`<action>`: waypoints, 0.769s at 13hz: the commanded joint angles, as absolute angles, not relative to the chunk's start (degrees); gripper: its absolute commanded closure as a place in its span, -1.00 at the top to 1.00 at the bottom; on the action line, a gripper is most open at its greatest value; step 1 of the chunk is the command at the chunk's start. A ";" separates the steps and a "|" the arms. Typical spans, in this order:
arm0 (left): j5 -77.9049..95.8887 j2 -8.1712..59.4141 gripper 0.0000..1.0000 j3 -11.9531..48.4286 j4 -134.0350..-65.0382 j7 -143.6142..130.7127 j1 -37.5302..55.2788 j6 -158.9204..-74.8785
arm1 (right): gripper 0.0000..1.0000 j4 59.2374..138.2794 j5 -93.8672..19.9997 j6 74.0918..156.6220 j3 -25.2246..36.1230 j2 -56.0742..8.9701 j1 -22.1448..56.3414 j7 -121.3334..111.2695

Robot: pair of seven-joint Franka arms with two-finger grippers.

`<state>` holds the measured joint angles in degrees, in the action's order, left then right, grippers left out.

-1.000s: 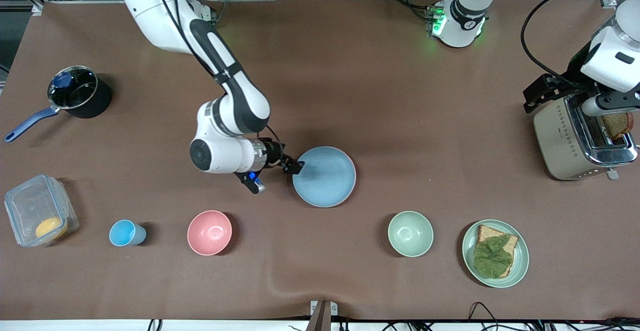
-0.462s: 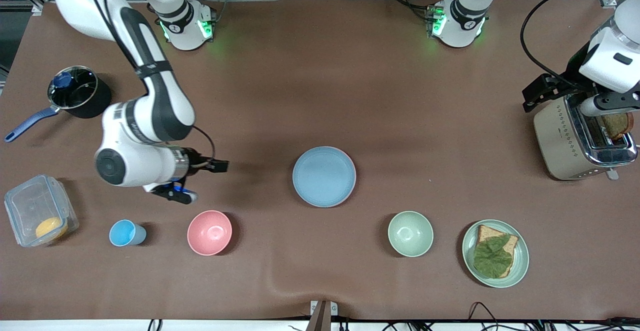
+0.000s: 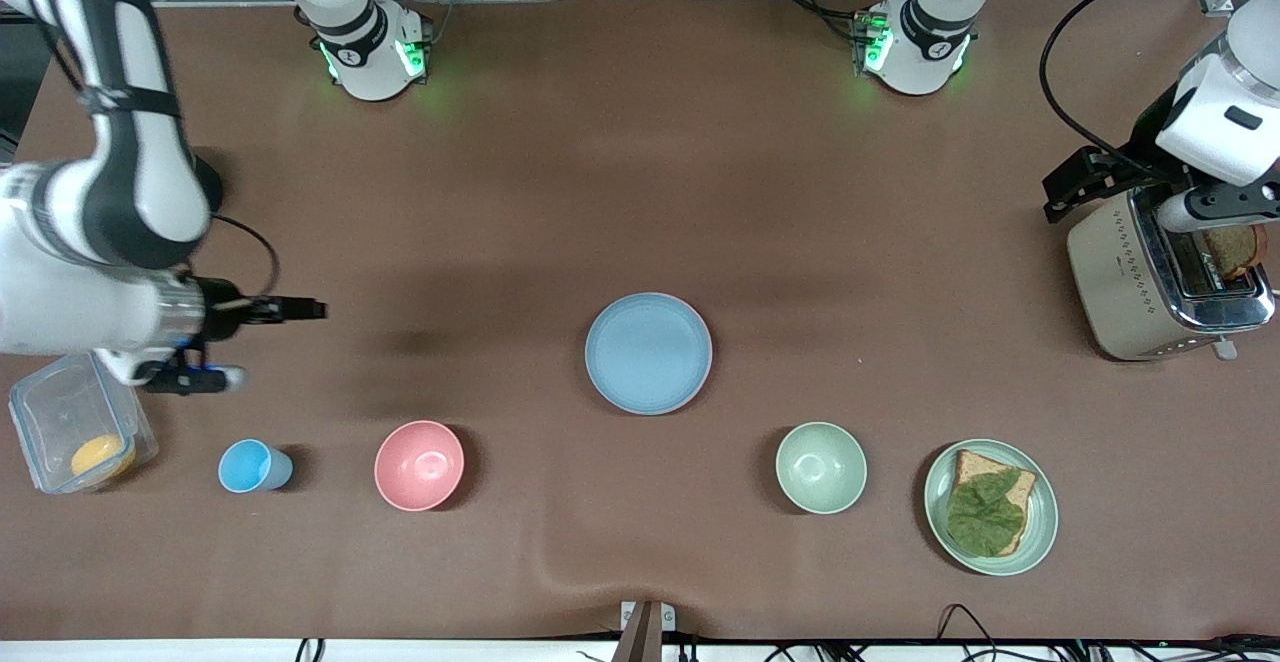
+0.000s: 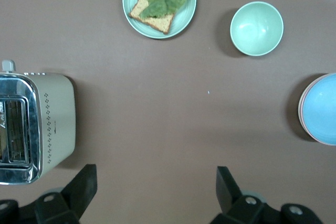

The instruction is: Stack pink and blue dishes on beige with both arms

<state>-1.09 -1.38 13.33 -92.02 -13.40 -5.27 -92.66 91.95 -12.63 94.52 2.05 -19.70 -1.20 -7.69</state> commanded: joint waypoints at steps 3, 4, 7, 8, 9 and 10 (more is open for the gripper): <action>0.09 -0.71 1.00 12.92 -88.43 -8.73 -6.68 -86.59 | 1.00 93.25 -4.84 89.48 0.53 -8.81 -1.41 -9.23; 0.09 -0.44 1.00 12.83 -87.98 -5.92 -6.77 -86.31 | 1.00 93.25 -3.62 89.12 0.44 -6.61 -1.32 -9.14; 0.18 -0.44 1.00 12.92 -87.72 -5.27 -8.17 -85.43 | 1.00 92.99 -1.41 89.12 0.18 -2.64 0.43 -4.34; 0.18 -0.44 1.00 12.92 -87.45 -5.27 -8.17 -85.17 | 1.00 93.08 -1.41 89.03 0.00 -1.94 1.05 -1.35; 0.09 -0.44 1.00 12.92 -87.45 -5.27 -8.26 -84.99 | 1.00 92.99 -1.41 88.60 0.00 -1.67 1.84 -0.80; 0.00 -0.53 1.00 12.92 -87.36 -5.36 -8.17 -84.99 | 1.00 92.90 -1.41 88.25 0.00 -1.67 1.93 -0.88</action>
<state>-0.96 -1.21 12.82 -89.35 -6.51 -7.82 -86.70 91.77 -2.94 88.56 0.18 -2.78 1.11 -2.84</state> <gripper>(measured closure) 0.000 0.000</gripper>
